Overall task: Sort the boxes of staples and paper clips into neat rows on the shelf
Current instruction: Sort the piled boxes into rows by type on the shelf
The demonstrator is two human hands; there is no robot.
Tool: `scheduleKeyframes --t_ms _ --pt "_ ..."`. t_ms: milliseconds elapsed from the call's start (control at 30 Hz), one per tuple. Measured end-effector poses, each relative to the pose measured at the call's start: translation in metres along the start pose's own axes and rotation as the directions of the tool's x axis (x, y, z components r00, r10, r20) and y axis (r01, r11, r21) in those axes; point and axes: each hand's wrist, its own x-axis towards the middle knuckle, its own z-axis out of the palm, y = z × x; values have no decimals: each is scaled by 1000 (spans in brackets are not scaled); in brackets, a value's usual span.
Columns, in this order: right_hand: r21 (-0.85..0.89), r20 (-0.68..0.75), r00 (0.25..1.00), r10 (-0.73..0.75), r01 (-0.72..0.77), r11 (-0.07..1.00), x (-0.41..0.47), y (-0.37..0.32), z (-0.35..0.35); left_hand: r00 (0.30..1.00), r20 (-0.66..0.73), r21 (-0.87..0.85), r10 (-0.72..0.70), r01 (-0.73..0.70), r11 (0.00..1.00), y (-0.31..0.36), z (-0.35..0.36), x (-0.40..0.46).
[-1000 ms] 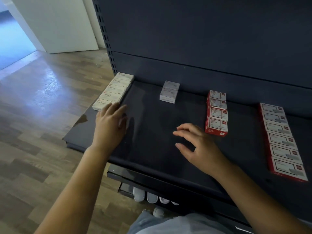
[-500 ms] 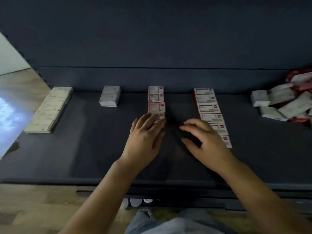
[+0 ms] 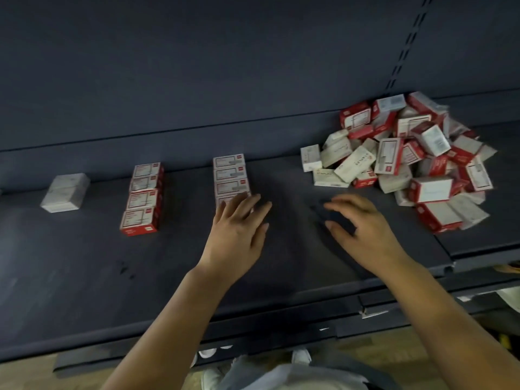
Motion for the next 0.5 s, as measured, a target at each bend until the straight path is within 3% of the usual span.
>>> scheduleKeyframes --t_ms 300,400,500 --pt "-82 -36 998 58 -60 995 49 60 -48 995 73 57 -66 62 996 35 30 32" --pt "-137 67 987 145 -135 981 70 60 -51 993 71 60 -90 86 995 40 31 35" --pt "-298 180 967 182 -123 947 82 64 -47 989 71 37 -127 124 992 42 31 32"
